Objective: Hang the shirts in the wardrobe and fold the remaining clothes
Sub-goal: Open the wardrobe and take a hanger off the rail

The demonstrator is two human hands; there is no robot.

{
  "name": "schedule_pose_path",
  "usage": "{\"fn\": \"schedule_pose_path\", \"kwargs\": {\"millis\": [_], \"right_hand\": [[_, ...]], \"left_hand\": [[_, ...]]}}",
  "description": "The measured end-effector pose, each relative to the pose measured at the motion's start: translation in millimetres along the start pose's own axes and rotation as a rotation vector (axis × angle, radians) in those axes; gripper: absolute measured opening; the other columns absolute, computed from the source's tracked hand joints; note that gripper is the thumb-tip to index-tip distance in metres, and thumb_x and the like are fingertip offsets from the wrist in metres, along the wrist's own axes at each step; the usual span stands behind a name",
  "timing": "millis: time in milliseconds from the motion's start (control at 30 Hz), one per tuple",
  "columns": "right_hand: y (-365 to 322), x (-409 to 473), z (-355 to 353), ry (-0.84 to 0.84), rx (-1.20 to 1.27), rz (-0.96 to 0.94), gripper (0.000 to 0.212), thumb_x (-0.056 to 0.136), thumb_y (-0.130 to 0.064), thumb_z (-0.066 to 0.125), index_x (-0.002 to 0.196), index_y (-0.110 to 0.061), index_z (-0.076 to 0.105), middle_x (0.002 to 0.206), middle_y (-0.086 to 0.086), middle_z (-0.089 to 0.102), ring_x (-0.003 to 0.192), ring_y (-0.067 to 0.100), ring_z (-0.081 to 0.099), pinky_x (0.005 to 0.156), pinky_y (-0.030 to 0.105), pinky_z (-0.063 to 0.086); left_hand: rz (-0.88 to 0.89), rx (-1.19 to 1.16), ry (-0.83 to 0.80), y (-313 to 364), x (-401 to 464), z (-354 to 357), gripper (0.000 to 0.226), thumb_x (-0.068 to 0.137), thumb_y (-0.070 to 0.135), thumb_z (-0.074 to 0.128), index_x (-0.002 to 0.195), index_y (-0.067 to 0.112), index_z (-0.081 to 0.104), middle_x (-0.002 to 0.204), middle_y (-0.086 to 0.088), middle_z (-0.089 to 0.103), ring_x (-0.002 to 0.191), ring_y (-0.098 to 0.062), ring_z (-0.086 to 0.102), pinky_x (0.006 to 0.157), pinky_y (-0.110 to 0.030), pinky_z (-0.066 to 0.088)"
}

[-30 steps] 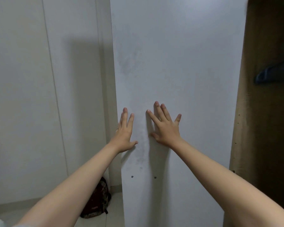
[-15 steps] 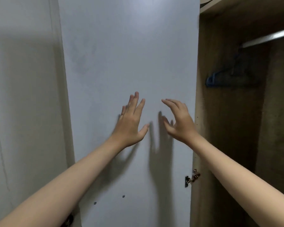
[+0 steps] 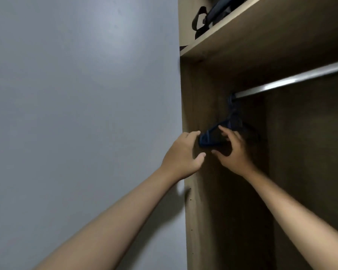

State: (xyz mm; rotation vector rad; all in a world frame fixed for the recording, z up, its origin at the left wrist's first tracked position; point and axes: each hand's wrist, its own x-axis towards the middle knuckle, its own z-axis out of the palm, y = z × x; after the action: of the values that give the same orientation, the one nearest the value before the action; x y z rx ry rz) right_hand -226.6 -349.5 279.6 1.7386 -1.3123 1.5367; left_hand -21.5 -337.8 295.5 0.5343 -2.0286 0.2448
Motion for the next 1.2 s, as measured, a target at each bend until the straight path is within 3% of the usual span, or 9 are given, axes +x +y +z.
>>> {"fn": "schedule_pose_path", "kwargs": {"millis": [167, 467, 633, 733, 867, 1000, 1200], "right_hand": [[28.2, 26.6, 7.7, -0.116, 0.035, 0.078, 0.086, 0.073, -0.015, 0.079, 0.143, -0.031, 0.032, 0.144, 0.005, 0.029, 0.134, 0.021, 0.033, 0.102, 0.025, 0.026], [53.8, 53.1, 15.6, -0.103, 0.070, 0.167, 0.110, 0.058, -0.027, 0.089, 0.146, -0.041, 0.024, 0.157, 0.002, -0.008, 0.145, 0.029, 0.002, 0.114, 0.045, 0.017], [63.2, 61.0, 13.9, -0.146, 0.128, 0.187, 0.109, 0.053, -0.030, 0.090, 0.142, -0.044, 0.029, 0.153, 0.005, 0.016, 0.141, 0.031, 0.021, 0.113, 0.052, 0.027], [64.8, 62.2, 12.2, -0.126, 0.150, 0.190, 0.107, 0.049, -0.028, 0.091, 0.139, -0.046, 0.034, 0.151, 0.005, 0.015, 0.138, 0.032, 0.025, 0.110, 0.055, 0.032], [58.3, 66.0, 6.8, -0.088, 0.158, 0.152, 0.102, 0.054, -0.021, 0.090, 0.139, -0.042, 0.037, 0.150, 0.005, 0.014, 0.133, 0.030, 0.030, 0.108, 0.045, 0.037], [46.8, 72.4, -0.5, -0.069, 0.143, 0.107, 0.100, 0.056, -0.018, 0.090, 0.139, -0.040, 0.038, 0.150, 0.006, 0.015, 0.133, 0.030, 0.030, 0.108, 0.045, 0.038], [21.5, 65.0, -3.9, -0.053, 0.120, 0.028, 0.100, 0.054, -0.022, 0.091, 0.132, -0.050, 0.035, 0.147, 0.003, 0.019, 0.126, 0.027, 0.038, 0.099, 0.039, 0.046]], "left_hand": [[-0.037, -0.045, 0.010, -1.7, 26.3, 18.9, 0.042, 0.085, 0.024, 0.063, 0.123, 0.013, 0.052, 0.113, -0.006, 0.062, 0.100, -0.019, 0.058, 0.079, -0.020, 0.045], [-0.136, 0.010, -0.021, -1.7, 46.1, 31.3, 0.025, 0.081, 0.023, 0.062, 0.102, 0.010, 0.059, 0.094, -0.005, 0.065, 0.082, -0.021, 0.061, 0.071, -0.042, 0.056], [-0.143, 0.065, -0.087, 1.2, 46.7, 31.9, 0.026, 0.081, 0.022, 0.061, 0.105, 0.013, 0.060, 0.097, -0.003, 0.065, 0.085, -0.019, 0.061, 0.072, -0.038, 0.056], [-0.148, 0.073, -0.089, 1.9, 46.8, 30.2, 0.027, 0.081, 0.020, 0.060, 0.107, 0.012, 0.061, 0.101, -0.004, 0.065, 0.088, -0.020, 0.061, 0.075, -0.038, 0.056], [-0.160, 0.046, -0.041, 2.5, 49.5, 27.1, 0.023, 0.081, 0.016, 0.060, 0.102, 0.008, 0.061, 0.099, -0.007, 0.063, 0.086, -0.020, 0.059, 0.072, -0.034, 0.055], [-0.170, 0.005, 0.036, 1.7, 52.5, 22.6, 0.024, 0.082, 0.014, 0.060, 0.104, 0.006, 0.062, 0.106, -0.008, 0.062, 0.092, -0.020, 0.057, 0.077, -0.029, 0.051], [-0.153, -0.040, 0.167, 2.2, 42.7, 8.5, 0.026, 0.084, 0.014, 0.063, 0.110, 0.014, 0.066, 0.103, -0.001, 0.059, 0.091, -0.014, 0.058, 0.077, -0.018, 0.047]]}}
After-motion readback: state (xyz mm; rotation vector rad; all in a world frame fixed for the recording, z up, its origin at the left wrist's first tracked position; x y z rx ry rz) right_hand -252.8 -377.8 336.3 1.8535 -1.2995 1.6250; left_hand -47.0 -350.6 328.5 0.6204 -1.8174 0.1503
